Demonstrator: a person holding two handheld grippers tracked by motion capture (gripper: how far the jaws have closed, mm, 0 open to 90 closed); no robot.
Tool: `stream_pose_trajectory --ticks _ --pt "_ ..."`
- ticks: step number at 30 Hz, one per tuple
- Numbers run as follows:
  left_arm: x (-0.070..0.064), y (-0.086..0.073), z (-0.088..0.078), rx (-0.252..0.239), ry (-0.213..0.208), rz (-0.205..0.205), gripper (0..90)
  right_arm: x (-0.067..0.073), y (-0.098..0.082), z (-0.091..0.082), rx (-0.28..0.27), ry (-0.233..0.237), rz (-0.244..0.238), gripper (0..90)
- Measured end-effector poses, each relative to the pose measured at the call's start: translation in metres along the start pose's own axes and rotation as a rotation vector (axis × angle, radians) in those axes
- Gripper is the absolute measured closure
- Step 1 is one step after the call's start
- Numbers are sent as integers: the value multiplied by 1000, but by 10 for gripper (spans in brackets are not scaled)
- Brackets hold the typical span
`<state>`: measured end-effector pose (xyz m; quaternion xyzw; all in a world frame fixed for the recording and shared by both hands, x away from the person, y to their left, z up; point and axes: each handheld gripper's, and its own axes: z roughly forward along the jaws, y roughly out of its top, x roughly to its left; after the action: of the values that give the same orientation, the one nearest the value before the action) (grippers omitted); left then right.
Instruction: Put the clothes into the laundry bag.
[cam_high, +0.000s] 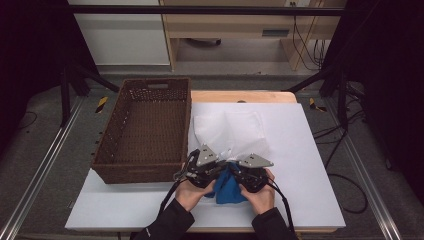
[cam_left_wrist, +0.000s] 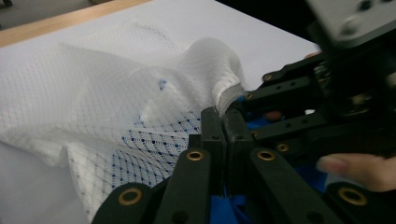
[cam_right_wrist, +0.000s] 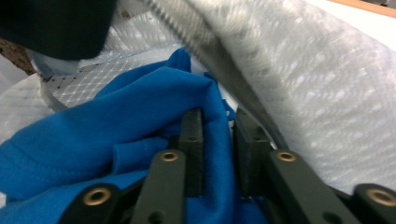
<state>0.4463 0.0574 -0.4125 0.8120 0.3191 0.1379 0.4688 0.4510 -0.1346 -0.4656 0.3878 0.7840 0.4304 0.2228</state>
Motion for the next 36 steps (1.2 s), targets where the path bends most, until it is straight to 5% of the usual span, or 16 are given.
stream_pose_trajectory --ticks 9,14,15,18,20,23,27,29,36 --pt "10 -7 1 12 22 -20 886 -4 -9 -55 -113 82 27 319" --pt "10 -6 0 11 26 -15 886 -7 -25 -48 -49 56 31 278" --pt "10 -6 -1 8 23 -14 886 -8 -31 -36 0 58 54 297" --pt "9 -6 0 8 24 -12 886 -8 -34 -26 35 60 66 374" --pt "10 -6 0 9 25 -12 886 -7 -35 -21 58 74 76 598" --pt "10 -6 0 5 24 -16 886 -7 -30 -26 78 83 81 736" --pt "9 -5 -3 -2 20 -12 886 -5 -25 -35 25 96 65 751" --pt "7 -1 -8 -22 13 -14 886 1 -10 -43 -62 113 43 750" --pt "0 6 -17 -47 -13 -4 886 14 10 -14 -52 36 21 729"
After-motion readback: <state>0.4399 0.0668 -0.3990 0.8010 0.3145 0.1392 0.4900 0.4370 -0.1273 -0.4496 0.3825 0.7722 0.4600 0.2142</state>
